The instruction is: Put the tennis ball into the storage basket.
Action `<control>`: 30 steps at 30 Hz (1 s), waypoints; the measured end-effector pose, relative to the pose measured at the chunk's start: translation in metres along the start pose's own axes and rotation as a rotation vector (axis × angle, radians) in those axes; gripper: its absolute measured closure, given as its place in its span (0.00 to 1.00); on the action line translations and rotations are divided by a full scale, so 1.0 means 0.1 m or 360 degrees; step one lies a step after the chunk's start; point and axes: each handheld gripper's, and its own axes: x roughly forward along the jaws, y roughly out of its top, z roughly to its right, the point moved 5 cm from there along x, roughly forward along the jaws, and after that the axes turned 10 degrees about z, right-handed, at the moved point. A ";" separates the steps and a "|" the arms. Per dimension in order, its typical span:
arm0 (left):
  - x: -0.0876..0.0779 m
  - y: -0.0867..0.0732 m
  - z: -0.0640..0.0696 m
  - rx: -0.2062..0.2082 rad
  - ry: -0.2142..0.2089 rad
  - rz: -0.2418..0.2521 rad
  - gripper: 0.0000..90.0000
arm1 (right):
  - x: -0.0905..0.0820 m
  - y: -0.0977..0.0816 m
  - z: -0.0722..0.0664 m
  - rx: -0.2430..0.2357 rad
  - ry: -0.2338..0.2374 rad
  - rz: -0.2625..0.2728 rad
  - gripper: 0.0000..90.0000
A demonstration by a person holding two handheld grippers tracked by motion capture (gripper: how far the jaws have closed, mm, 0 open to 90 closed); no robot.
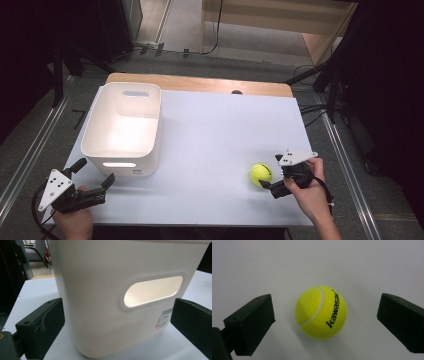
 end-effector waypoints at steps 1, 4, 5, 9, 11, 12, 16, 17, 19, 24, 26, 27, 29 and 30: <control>0.00 0.00 0.00 -0.0001 -0.0002 0.0001 0.00 | 0.01 0.01 0.00 -0.0007 0.0006 -0.0005 0.00; 0.00 0.00 0.00 -0.0002 -0.0002 0.0002 0.00 | 0.04 0.02 -0.02 -0.0018 0.0036 -0.0058 0.00; 0.00 0.00 0.00 -0.0002 -0.0001 -0.0002 0.00 | 0.04 0.02 -0.02 -0.0018 0.0036 -0.0058 0.00; 0.00 0.00 0.00 -0.0001 0.0001 -0.0003 0.00 | 0.08 0.04 -0.03 -0.0036 0.0060 -0.0106 0.00; 0.00 0.00 0.01 -0.0003 0.0000 -0.0002 0.00 | 0.10 0.05 -0.03 -0.0037 0.0062 -0.0110 0.00; 0.00 0.00 0.00 0.0001 0.0000 -0.0002 0.00 | 0.10 0.05 -0.03 -0.0043 0.0067 -0.0122 0.00; 0.00 0.00 0.00 0.0001 0.0000 0.0001 0.00 | 0.14 0.05 -0.04 -0.0045 0.0086 -0.0173 0.00; 0.00 0.00 0.00 0.0002 0.0000 0.0000 0.00 | 0.15 0.05 -0.04 -0.0044 0.0088 -0.0188 0.00; 0.00 0.00 0.00 0.0002 0.0000 0.0002 0.00 | 0.19 0.04 -0.05 -0.0046 0.0100 -0.0229 0.00; 0.00 0.00 0.00 -0.0001 0.0000 0.0003 0.00 | 0.23 0.03 -0.04 -0.0024 0.0103 -0.0285 0.00; 0.00 0.00 0.00 0.0001 0.0000 0.0002 0.00 | 0.26 0.02 -0.04 -0.0037 0.0118 -0.0312 0.00; 0.00 0.00 0.00 0.0002 0.0000 0.0003 0.00 | 0.26 0.02 -0.04 -0.0037 0.0118 -0.0312 0.00; 0.00 0.00 0.00 -0.0001 -0.0001 0.0003 0.00 | 0.28 0.01 -0.05 -0.0041 0.0123 -0.0339 0.00; 0.00 0.00 0.00 -0.0001 0.0000 0.0003 0.00 | 0.28 0.01 -0.05 -0.0041 0.0123 -0.0339 0.00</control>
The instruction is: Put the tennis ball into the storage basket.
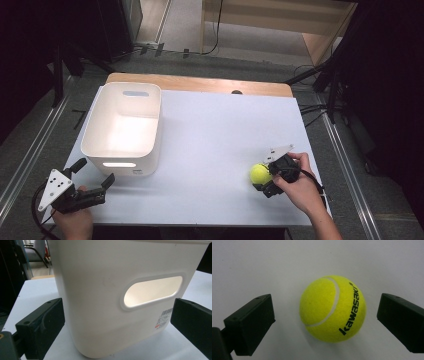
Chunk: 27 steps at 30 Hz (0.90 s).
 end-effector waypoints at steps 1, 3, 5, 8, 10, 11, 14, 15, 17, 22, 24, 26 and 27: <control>0.00 0.00 0.00 0.0003 -0.0001 0.0000 0.00 | 0.01 0.00 0.00 0.0002 0.0001 -0.0016 0.00; 0.00 0.00 0.00 0.0004 -0.0001 0.0001 0.00 | 0.04 -0.01 0.00 -0.0004 -0.0004 -0.0041 0.00; 0.00 0.00 0.00 0.0004 -0.0001 0.0001 0.00 | 0.04 -0.01 0.00 -0.0008 0.0001 -0.0056 0.00; 0.00 0.00 0.00 0.0002 0.0001 0.0001 0.00 | 0.07 -0.01 0.00 0.0001 -0.0003 -0.0077 0.00; 0.00 0.00 0.00 0.0004 -0.0001 0.0001 0.00 | 0.08 -0.01 0.01 -0.0011 -0.0002 -0.0092 0.00; 0.00 0.00 0.00 0.0005 -0.0001 0.0002 0.00 | 0.09 -0.01 0.01 0.0000 -0.0003 -0.0101 0.00; 0.00 0.00 0.00 0.0001 0.0001 0.0002 0.00 | 0.11 -0.02 0.02 -0.0006 -0.0004 -0.0131 0.00; -0.01 0.00 0.00 0.0001 0.0000 0.0001 0.00 | 0.12 -0.03 0.02 0.0001 -0.0011 -0.0137 0.00; -0.01 0.00 0.00 0.0001 0.0000 0.0001 0.00 | 0.15 -0.03 0.03 0.0003 -0.0005 -0.0153 0.01; -0.01 0.00 0.00 0.0001 0.0001 0.0002 0.00 | 0.16 -0.03 0.02 0.0003 -0.0006 -0.0173 0.07; -0.01 0.00 0.00 0.0002 0.0000 0.0002 0.00 | 0.18 -0.03 0.02 -0.0006 -0.0006 -0.0172 0.07; -0.01 0.00 0.00 0.0002 0.0001 0.0002 0.00 | 0.18 -0.03 0.02 -0.0003 0.0000 -0.0172 0.07; -0.01 0.00 0.00 -0.0001 0.0001 0.0005 0.00 | 0.19 -0.03 0.02 -0.0003 0.0003 -0.0181 0.07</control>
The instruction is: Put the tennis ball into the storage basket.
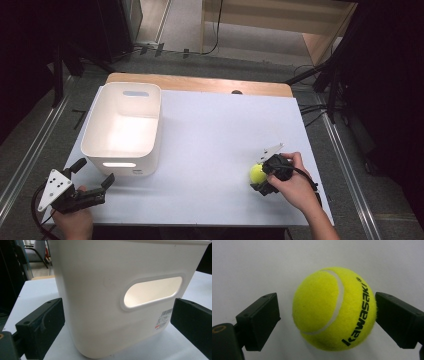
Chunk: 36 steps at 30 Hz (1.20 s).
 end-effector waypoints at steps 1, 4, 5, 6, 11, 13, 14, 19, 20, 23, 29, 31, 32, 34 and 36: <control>0.00 0.00 0.00 0.0000 0.0001 0.0000 0.00 | 0.00 0.00 0.00 0.0004 -0.0002 -0.0001 0.07; 0.00 0.00 0.00 0.0002 0.0000 0.0001 0.00 | 0.02 0.00 0.00 0.0006 -0.0004 -0.0010 0.08; 0.00 0.00 0.00 0.0001 0.0001 0.0000 0.00 | 0.02 0.00 0.00 0.0005 -0.0003 -0.0018 0.08; 0.00 0.00 0.00 0.0000 0.0001 0.0000 0.00 | 0.03 0.00 0.00 0.0003 -0.0007 -0.0015 0.08; 0.00 0.00 0.00 -0.0001 0.0001 0.0003 0.00 | 0.05 0.01 0.01 -0.0001 -0.0032 -0.0030 0.13; 0.00 0.00 0.00 0.0002 0.0000 0.0001 0.00 | 0.06 0.01 0.00 -0.0003 -0.0031 -0.0036 0.13; 0.00 0.00 0.00 0.0000 0.0001 0.0001 0.00 | 0.06 0.01 0.00 -0.0007 -0.0032 -0.0037 0.13; 0.00 0.00 0.00 0.0001 0.0000 0.0001 0.00 | 0.07 0.01 0.01 -0.0001 -0.0043 -0.0046 0.14; 0.00 0.00 0.00 0.0003 -0.0001 0.0001 0.00 | 0.07 0.01 0.00 -0.0003 -0.0036 -0.0046 0.14; 0.00 0.00 0.00 0.0002 0.0000 0.0001 0.00 | 0.08 0.01 0.00 0.0000 -0.0038 -0.0047 0.17; 0.00 0.00 0.00 0.0000 0.0001 0.0000 0.00 | 0.08 0.01 0.02 -0.0004 -0.0071 -0.0050 0.25; 0.00 0.00 0.00 -0.0003 -0.0001 0.0004 0.00 | 0.08 0.00 0.02 0.0005 -0.0068 -0.0051 0.26; 0.00 0.00 0.00 -0.0005 -0.0002 0.0005 0.00 | 0.08 0.00 0.02 0.0002 -0.0071 -0.0052 0.26; 0.00 0.00 0.00 -0.0001 0.0000 0.0003 0.00 | 0.07 0.00 0.02 -0.0003 -0.0070 -0.0062 0.26; 0.00 0.00 0.00 0.0001 0.0000 0.0003 0.00 | 0.07 0.00 0.02 -0.0005 -0.0066 -0.0068 0.26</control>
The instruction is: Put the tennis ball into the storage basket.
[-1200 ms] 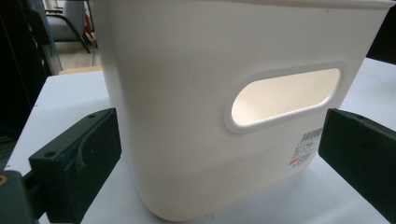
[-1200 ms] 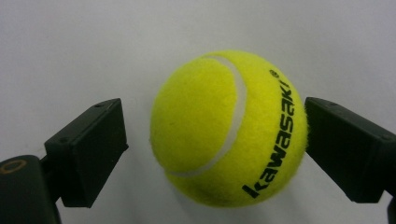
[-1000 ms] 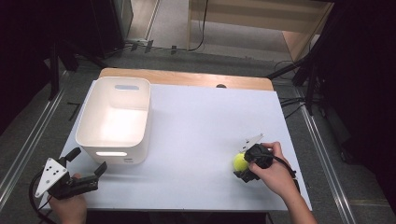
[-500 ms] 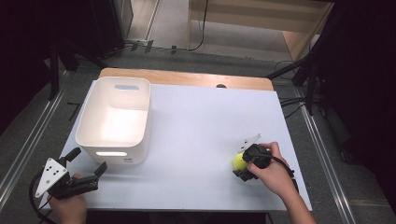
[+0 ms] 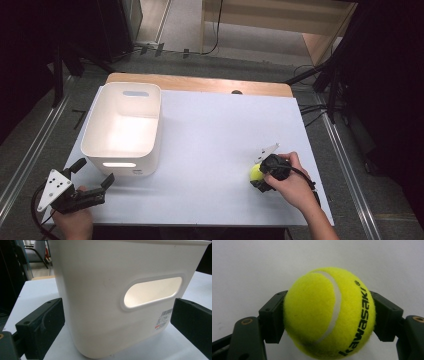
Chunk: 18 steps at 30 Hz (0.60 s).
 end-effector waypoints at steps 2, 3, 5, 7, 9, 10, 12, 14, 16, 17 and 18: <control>0.00 0.00 0.00 0.0000 0.0000 0.0001 0.00 | 0.00 0.00 0.00 -0.0004 0.0010 0.0000 0.26; 0.00 0.00 0.00 0.0000 0.0000 0.0001 0.00 | 0.00 0.01 0.00 -0.0003 0.0014 0.0002 0.26; 0.00 0.00 0.00 -0.0002 0.0001 0.0000 0.00 | 0.00 0.02 0.00 -0.0004 0.0015 0.0000 0.26; 0.00 0.00 0.00 0.0000 -0.0001 0.0000 0.00 | 0.00 0.02 0.00 -0.0005 0.0021 0.0007 0.26; 0.00 0.00 0.00 -0.0001 0.0000 0.0000 0.00 | -0.01 0.03 0.00 -0.0002 0.0026 0.0006 0.26; 0.00 0.00 0.00 -0.0004 0.0001 0.0001 0.00 | -0.01 0.04 -0.01 -0.0005 0.0034 0.0009 0.26; 0.00 0.00 0.00 -0.0001 -0.0001 0.0001 0.00 | -0.02 0.06 -0.01 -0.0011 0.0032 0.0009 0.26; 0.00 0.00 0.00 -0.0003 -0.0002 0.0002 0.00 | -0.03 0.07 0.00 -0.0017 0.0030 0.0006 0.26; 0.00 0.00 0.00 -0.0003 0.0000 0.0001 0.00 | -0.04 0.10 0.00 -0.0021 0.0036 0.0009 0.26; 0.00 0.00 0.00 -0.0003 0.0000 0.0001 0.00 | -0.05 0.11 0.00 -0.0029 0.0035 0.0011 0.26; 0.00 0.00 0.00 -0.0003 -0.0002 0.0002 0.00 | -0.05 0.12 0.00 -0.0034 0.0041 0.0016 0.26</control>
